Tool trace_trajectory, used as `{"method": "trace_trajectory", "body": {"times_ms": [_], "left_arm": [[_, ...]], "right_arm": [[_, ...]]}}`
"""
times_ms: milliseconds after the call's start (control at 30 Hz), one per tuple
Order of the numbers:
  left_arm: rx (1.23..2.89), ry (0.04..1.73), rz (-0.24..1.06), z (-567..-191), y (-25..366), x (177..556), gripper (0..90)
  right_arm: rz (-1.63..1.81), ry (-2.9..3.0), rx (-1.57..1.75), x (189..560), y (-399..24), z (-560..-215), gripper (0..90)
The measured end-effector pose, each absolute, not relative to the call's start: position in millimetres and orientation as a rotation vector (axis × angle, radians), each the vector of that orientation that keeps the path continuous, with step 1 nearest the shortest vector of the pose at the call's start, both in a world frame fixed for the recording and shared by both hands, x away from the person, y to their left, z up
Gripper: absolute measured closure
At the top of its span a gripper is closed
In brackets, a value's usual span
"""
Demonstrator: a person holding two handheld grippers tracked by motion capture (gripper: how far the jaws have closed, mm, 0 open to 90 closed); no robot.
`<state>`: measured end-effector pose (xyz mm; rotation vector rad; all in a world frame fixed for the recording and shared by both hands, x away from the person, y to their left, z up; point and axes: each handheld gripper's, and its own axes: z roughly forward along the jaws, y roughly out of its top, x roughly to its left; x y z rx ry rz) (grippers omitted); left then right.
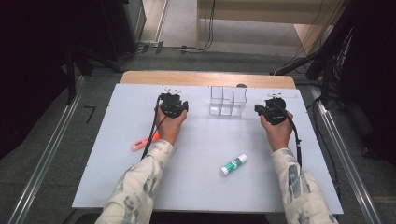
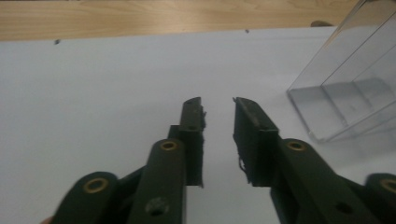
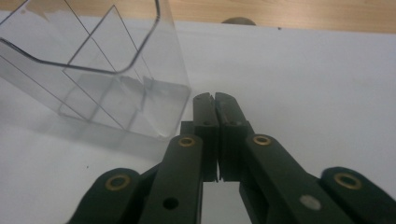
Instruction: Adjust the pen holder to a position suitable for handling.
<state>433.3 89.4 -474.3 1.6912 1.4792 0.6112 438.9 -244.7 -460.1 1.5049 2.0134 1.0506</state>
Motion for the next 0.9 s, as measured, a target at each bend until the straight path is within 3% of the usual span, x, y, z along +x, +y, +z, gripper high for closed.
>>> {"method": "trace_trajectory", "body": {"times_ms": [133, 433, 900], "left_arm": [[1.699, 1.459, 0.611, -470.6, 71.3, 448.5, 90.0], [1.742, 1.408, 0.548, -473.7, 37.3, 470.6, 90.0], [1.759, 1.388, 0.526, -475.9, 24.3, 471.0, 90.0]], "right_arm": [[1.044, 2.032, 1.505, 450.9, -234.0, -458.8, 87.5], [1.006, 2.049, 1.497, 461.7, -216.9, -463.1, 87.5], [0.988, 2.063, 1.497, 469.5, -213.8, -470.0, 87.6]]}}
